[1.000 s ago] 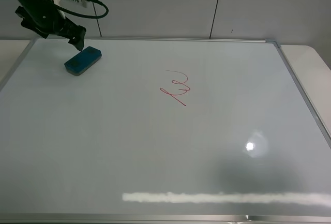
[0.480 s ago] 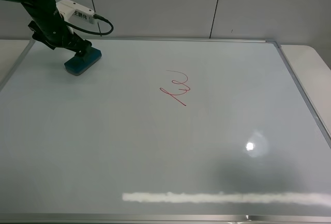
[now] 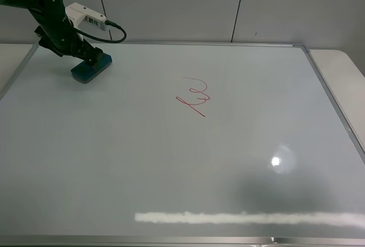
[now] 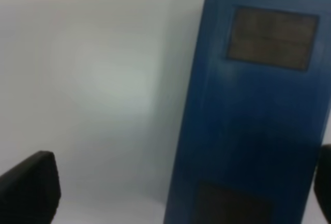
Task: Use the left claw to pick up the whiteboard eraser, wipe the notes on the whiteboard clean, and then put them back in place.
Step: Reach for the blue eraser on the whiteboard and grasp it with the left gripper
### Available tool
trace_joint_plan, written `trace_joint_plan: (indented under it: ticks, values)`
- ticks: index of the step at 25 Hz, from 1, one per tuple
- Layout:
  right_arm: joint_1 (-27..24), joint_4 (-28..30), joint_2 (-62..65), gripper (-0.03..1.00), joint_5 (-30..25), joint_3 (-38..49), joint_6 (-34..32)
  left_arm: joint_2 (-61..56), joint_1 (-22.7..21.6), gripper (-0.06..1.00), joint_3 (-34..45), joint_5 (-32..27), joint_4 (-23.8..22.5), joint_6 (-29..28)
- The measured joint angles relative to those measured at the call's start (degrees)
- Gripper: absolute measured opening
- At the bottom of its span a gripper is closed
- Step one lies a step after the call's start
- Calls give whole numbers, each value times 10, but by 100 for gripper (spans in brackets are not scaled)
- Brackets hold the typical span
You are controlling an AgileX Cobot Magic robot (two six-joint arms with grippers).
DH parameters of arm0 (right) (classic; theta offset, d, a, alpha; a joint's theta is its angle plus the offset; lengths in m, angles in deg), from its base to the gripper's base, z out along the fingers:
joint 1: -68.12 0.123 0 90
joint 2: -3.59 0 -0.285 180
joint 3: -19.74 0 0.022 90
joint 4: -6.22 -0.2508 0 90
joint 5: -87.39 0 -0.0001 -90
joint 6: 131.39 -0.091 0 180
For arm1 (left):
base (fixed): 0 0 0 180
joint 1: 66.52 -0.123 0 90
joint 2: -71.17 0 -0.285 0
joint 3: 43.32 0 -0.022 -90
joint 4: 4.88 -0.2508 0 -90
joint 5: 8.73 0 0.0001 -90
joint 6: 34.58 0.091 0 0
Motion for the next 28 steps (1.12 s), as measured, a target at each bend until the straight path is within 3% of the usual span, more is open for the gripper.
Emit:
trace_joint_plan:
  ticks: [28]
  values:
    - [0,0,0,99,0,0,0,29,0,99,0,16,-1,0]
